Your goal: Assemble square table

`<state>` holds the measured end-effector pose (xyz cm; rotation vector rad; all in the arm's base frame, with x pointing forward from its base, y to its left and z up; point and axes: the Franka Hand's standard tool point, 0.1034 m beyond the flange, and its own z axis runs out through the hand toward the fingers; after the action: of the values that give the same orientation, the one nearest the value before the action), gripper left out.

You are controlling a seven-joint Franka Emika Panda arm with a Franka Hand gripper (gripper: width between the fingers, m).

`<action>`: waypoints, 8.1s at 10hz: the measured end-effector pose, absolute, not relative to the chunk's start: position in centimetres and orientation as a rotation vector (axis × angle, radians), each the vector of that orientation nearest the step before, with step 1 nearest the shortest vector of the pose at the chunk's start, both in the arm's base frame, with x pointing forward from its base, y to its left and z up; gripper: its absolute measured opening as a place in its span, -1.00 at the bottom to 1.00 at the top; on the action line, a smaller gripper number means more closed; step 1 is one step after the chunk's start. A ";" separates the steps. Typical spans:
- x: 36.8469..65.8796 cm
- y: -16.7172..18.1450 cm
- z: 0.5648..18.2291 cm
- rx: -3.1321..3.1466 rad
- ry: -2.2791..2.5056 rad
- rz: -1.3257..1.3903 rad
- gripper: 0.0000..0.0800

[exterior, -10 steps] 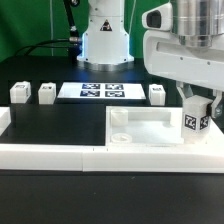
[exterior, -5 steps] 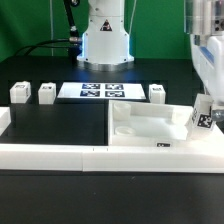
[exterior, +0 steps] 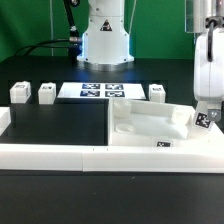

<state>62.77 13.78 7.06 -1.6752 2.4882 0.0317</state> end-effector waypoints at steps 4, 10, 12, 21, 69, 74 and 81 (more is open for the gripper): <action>61.7 13.6 6.9 -2.262 2.026 0.006 0.59; 62.3 11.9 7.0 -2.762 1.295 -0.060 0.62; 63.1 11.4 7.2 -2.878 1.000 -0.125 0.62; 63.0 10.7 7.0 -2.490 1.736 -0.085 -0.26; 51.6 12.9 7.5 -2.906 0.836 0.018 0.62; 50.7 10.5 6.5 -2.982 0.525 0.006 0.62; 45.7 12.2 5.6 -3.177 -0.239 0.235 0.62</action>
Offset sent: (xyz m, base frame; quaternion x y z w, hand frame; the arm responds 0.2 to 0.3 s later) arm -0.0130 0.0052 -0.0023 -0.0308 0.0047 -0.3991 0.9164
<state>45.67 12.22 5.62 -3.1766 -0.2393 0.2349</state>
